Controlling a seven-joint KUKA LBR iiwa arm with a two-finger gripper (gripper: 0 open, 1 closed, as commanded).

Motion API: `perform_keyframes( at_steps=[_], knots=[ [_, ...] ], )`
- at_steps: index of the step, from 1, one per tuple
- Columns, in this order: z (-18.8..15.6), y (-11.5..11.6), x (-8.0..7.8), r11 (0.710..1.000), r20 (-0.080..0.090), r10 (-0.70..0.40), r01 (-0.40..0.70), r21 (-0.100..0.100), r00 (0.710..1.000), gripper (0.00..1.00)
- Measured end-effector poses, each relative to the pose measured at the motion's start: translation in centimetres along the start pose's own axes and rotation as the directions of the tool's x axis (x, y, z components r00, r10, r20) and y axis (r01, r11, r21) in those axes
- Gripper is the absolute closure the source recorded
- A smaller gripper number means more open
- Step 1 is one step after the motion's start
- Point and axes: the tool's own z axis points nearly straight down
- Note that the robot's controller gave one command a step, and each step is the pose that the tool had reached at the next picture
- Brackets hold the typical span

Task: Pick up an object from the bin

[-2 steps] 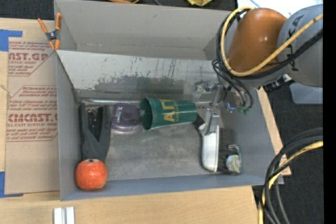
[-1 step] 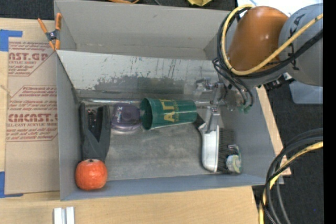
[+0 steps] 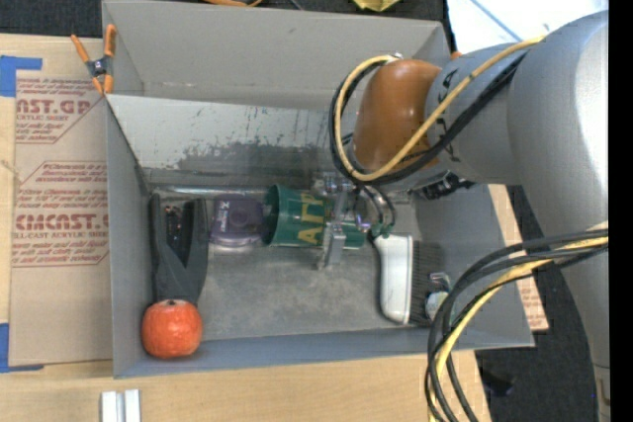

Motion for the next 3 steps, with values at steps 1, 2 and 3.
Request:
perform_keyframes(
  at_steps=[1, 2, 3],
  knots=[
    [-6.1, 0.0, 0.1, 0.992, 0.016, -0.128, 0.128, 0.006, 0.992, 0.00],
    [-0.4, 0.0, 0.0, 1.000, 0.002, -0.010, 0.010, 0.000, 1.000, 0.00],
    [-0.1, 0.1, 0.5, 1.000, 0.021, -0.002, 0.002, 0.001, 1.000, 0.00]
  ],
)
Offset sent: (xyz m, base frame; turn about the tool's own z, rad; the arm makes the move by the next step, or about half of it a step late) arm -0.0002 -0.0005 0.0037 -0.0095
